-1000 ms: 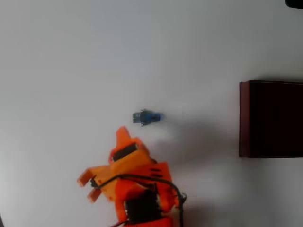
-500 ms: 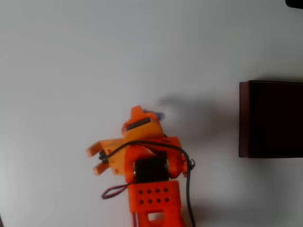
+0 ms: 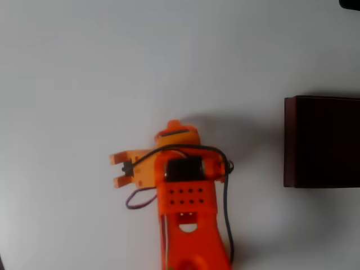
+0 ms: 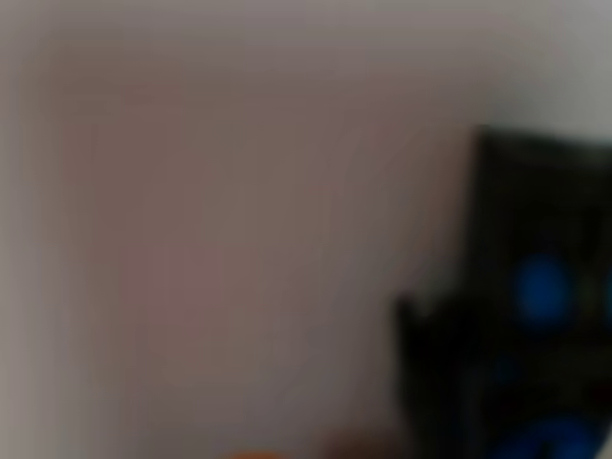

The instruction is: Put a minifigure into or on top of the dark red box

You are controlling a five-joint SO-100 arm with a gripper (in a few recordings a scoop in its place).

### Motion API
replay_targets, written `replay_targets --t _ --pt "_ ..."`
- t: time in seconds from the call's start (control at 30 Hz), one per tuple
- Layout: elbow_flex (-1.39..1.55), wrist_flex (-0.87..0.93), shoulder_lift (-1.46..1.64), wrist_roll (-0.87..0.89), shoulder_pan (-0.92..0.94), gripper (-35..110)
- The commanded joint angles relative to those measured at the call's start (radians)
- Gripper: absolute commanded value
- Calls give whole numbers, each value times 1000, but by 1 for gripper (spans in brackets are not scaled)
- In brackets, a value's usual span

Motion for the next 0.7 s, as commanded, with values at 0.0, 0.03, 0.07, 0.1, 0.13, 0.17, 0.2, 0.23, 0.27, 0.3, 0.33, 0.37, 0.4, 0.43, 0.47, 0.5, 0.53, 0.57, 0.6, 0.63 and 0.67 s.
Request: replay_targets --t 0.0,0.03,0.07,0.1,0.13,0.17,0.2,0.23,0.27,0.3,0.33,0.37,0.4,0.43,0.47,0.5,0.53,0.57,0.6,0.63,0.67 --pt "-89 35 -61 5 -15 26" --pt "-104 38 -84 8 -18 25" --pt "-117 40 -103 12 -23 25" --pt "-127 40 -118 17 -25 25" --pt "-140 46 -132 20 -26 24" --pt "-152 51 -144 20 -28 22" --pt "-167 60 -158 20 -28 17" --pt "-181 69 -173 18 -26 8" --pt "-196 80 -190 12 -25 3" --pt "-213 91 -206 11 -25 0" --pt "-227 101 -221 9 -21 0" --pt "-238 109 -232 9 -18 0" --pt "-244 114 -238 6 -18 0" --pt "-244 115 -239 6 -18 0" --pt "-244 115 -239 6 -17 0" --pt "-242 115 -238 5 -17 0" --pt "-241 115 -238 5 -17 0" --pt "-239 115 -236 5 -18 0" --pt "-238 115 -236 5 -20 0" --pt "-236 114 -232 5 -21 1" --pt "-230 112 -221 5 -26 6"
